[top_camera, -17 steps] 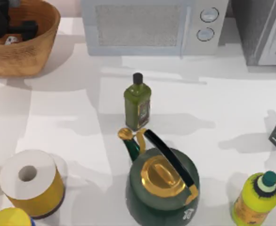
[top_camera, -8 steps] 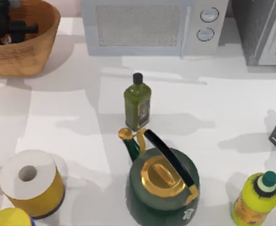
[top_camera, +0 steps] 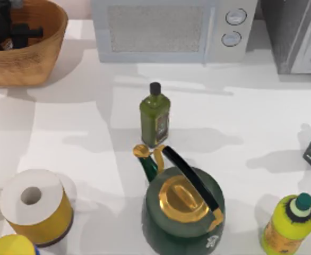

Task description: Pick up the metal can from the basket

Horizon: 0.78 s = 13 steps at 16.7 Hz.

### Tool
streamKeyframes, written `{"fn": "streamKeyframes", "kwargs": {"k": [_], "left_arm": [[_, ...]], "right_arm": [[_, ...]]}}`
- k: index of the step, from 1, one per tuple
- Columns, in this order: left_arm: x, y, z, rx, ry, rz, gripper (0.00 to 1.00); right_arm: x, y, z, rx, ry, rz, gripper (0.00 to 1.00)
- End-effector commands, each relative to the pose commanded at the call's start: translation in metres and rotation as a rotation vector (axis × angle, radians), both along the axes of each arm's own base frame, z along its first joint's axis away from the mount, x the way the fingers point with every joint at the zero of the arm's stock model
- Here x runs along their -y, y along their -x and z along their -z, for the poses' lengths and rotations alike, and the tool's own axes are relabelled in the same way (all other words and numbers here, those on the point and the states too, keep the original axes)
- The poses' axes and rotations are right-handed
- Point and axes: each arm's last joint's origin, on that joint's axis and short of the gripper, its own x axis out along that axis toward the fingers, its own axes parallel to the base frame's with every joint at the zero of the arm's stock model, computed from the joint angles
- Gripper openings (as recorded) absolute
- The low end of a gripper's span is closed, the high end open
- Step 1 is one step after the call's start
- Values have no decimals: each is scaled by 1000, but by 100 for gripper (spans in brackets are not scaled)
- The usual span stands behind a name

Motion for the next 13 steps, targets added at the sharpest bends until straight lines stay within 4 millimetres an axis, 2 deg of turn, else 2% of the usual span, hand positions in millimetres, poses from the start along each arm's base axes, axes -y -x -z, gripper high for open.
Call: {"fn": "streamKeyframes", "kwargs": {"k": [1, 2, 5, 7, 10, 13], "left_arm": [[0, 0, 0, 0, 0, 0, 0], [-1, 0, -18, 39, -8, 1, 0], [-2, 3, -23, 48, -9, -4, 0], [-2, 10, -38, 76, -11, -12, 0], [0, 32, -77, 154, -17, -19, 0], [7, 77, -131, 282, -24, -18, 0]], "right_arm": [[0, 0, 0, 0, 0, 0, 100], [0, 0, 0, 0, 0, 0, 100], [0, 0, 0, 0, 0, 0, 100], [0, 0, 0, 0, 0, 0, 100], [0, 0, 0, 0, 0, 0, 100], [0, 0, 0, 0, 0, 0, 100]]}}
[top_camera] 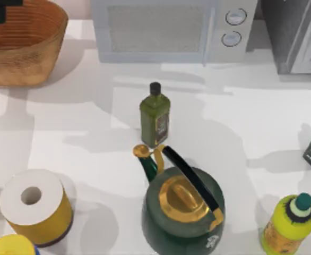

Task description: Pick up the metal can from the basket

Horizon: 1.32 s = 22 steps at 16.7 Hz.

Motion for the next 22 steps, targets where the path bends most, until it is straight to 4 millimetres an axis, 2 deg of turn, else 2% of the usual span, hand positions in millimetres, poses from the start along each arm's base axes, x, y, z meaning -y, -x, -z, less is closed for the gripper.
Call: {"fn": "streamKeyframes", "kwargs": {"k": [3, 5, 6, 7, 9, 12, 14, 17, 19, 22], "left_arm": [[8, 72, -51, 166, -9, 5, 0], [14, 132, -71, 288, -13, 6, 0], [16, 163, -74, 350, -15, 6, 0], [18, 195, -73, 413, -17, 6, 0], [21, 252, -58, 537, -19, 3, 0], [24, 314, -13, 707, -20, -5, 0], [25, 337, 23, 797, -20, -10, 0], [26, 351, 68, 901, -17, -17, 0], [26, 354, 87, 950, -15, -20, 0], [26, 354, 100, 985, -13, -22, 0]], "right_arm": [[0, 0, 0, 0, 0, 0, 100], [0, 0, 0, 0, 0, 0, 100], [0, 0, 0, 0, 0, 0, 100], [0, 0, 0, 0, 0, 0, 100], [0, 0, 0, 0, 0, 0, 100], [0, 0, 0, 0, 0, 0, 100], [0, 0, 0, 0, 0, 0, 100], [0, 0, 0, 0, 0, 0, 100], [0, 0, 0, 0, 0, 0, 100], [0, 0, 0, 0, 0, 0, 100]]}}
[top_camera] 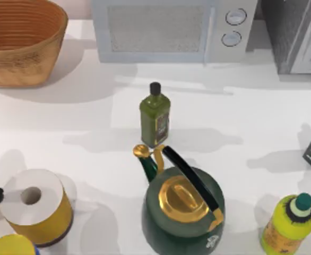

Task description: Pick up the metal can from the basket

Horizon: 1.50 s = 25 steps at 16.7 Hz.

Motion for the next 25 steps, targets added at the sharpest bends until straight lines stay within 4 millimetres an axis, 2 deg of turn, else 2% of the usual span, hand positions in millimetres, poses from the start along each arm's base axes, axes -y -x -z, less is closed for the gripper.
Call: {"fn": "streamKeyframes", "kwargs": {"k": [8, 11, 14, 17, 20, 22, 25], "left_arm": [[0, -1, -4, -3, -5, 7, 0], [0, -7, -24, 9, -19, 61, 0], [2, -25, -52, 18, -39, 182, 0], [5, -60, -77, 17, -59, 362, 0], [8, -113, -86, 9, -70, 576, 0], [12, -154, -80, 3, -68, 728, 0], [19, -215, -48, -6, -52, 953, 0]], "right_arm": [[0, 0, 0, 0, 0, 0, 100], [0, 0, 0, 0, 0, 0, 100], [0, 0, 0, 0, 0, 0, 100], [0, 0, 0, 0, 0, 0, 100], [0, 0, 0, 0, 0, 0, 100], [0, 0, 0, 0, 0, 0, 100], [0, 0, 0, 0, 0, 0, 100]]}}
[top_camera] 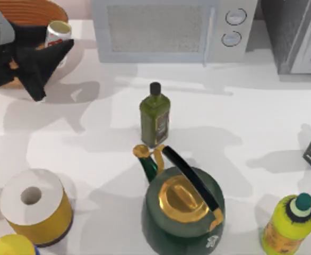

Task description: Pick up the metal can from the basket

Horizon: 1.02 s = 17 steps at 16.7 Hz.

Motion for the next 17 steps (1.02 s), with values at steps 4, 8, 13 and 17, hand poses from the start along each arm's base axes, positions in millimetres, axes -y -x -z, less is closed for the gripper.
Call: {"fn": "streamKeyframes", "kwargs": {"k": [4, 8, 13, 17], "left_arm": [[15, -61, 75, -35, 22, 270, 0], [36, -88, 149, -53, 39, 482, 0], [63, -96, 189, -34, 40, 634, 0], [64, -96, 190, -32, 40, 638, 0]], "right_arm": [[0, 0, 0, 0, 0, 0, 100], [0, 0, 0, 0, 0, 0, 100], [0, 0, 0, 0, 0, 0, 100], [0, 0, 0, 0, 0, 0, 100]]}}
